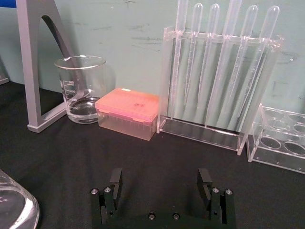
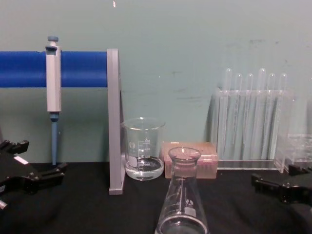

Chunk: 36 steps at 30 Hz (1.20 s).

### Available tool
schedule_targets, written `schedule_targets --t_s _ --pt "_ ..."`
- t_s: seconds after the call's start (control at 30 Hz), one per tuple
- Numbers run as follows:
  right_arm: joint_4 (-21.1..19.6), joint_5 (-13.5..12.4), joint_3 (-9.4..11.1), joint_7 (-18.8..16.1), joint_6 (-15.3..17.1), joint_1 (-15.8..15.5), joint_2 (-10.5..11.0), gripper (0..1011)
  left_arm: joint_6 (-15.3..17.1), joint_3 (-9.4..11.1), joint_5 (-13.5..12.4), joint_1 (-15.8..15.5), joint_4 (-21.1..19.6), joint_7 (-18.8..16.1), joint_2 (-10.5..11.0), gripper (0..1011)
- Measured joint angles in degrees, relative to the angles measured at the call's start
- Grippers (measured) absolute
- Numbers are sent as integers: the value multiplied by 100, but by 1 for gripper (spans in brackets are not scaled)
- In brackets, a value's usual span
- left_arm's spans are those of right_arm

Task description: Grasp the erlenmeyer flask with one hand, shake it three times, then place it back.

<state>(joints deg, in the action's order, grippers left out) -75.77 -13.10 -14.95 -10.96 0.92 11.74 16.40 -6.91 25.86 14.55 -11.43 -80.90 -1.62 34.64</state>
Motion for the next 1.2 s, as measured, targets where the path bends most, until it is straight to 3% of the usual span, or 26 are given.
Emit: schedule_targets --t_s 1.2 --pt "-7 -18 -5 7 -9 0 4 1003 0 0 0 0 0 0 0 1001"
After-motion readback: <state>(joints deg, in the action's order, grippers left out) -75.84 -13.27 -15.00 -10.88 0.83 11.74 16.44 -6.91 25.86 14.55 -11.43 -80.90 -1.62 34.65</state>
